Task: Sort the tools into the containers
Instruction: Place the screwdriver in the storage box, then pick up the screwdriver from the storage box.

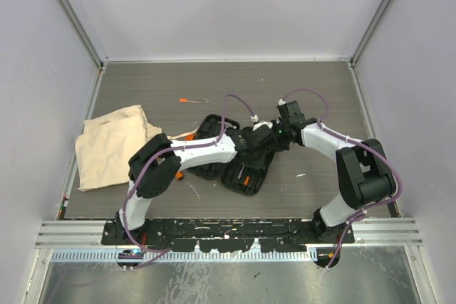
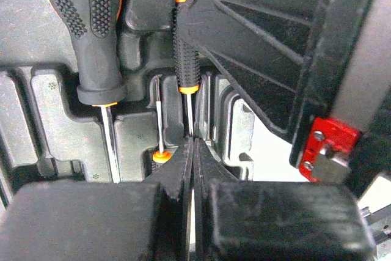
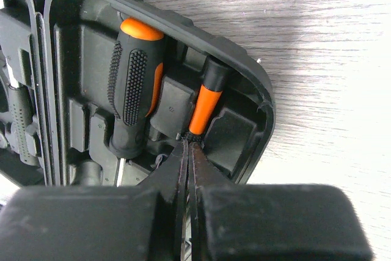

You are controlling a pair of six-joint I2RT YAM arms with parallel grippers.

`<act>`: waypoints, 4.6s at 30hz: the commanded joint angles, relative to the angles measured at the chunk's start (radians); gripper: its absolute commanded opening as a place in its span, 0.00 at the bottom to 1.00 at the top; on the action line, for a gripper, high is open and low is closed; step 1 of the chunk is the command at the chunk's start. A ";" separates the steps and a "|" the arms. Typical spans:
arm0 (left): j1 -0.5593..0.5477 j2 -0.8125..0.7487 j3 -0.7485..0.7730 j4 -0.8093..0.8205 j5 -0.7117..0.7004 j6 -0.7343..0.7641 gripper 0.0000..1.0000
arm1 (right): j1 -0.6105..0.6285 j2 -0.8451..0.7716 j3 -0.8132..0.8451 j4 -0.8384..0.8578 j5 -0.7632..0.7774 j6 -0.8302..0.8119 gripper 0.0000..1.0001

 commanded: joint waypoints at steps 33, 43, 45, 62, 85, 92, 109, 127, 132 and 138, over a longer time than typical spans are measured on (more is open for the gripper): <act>-0.032 0.149 -0.306 -0.072 -0.051 -0.038 0.00 | 0.015 0.077 -0.096 -0.129 0.094 -0.039 0.01; -0.001 -0.057 -0.178 -0.184 -0.148 0.020 0.00 | 0.015 0.019 -0.039 -0.171 0.077 -0.043 0.01; 0.005 -0.091 -0.147 -0.190 -0.152 0.043 0.00 | 0.015 0.019 -0.044 -0.167 0.079 -0.041 0.01; 0.073 -0.279 -0.023 -0.174 -0.052 0.102 0.23 | 0.015 0.033 -0.051 -0.145 0.074 -0.036 0.01; 0.098 -0.266 -0.278 -0.043 -0.040 0.081 0.21 | 0.015 -0.215 0.024 -0.160 0.091 0.005 0.27; 0.099 -0.265 -0.309 -0.006 -0.014 0.084 0.20 | 0.021 -0.227 0.002 -0.110 0.047 0.054 0.33; 0.096 -0.253 -0.314 0.016 0.029 0.068 0.16 | 0.151 -0.165 -0.028 -0.075 0.257 0.244 0.33; 0.092 -0.251 -0.312 0.023 0.038 0.068 0.15 | 0.152 -0.064 -0.031 -0.008 0.183 0.229 0.30; 0.091 -0.244 -0.303 0.016 0.040 0.072 0.14 | 0.151 -0.057 -0.036 -0.012 0.205 0.226 0.20; 0.091 -0.235 -0.308 0.002 0.034 0.073 0.13 | 0.149 -0.035 -0.018 -0.017 0.239 0.212 0.13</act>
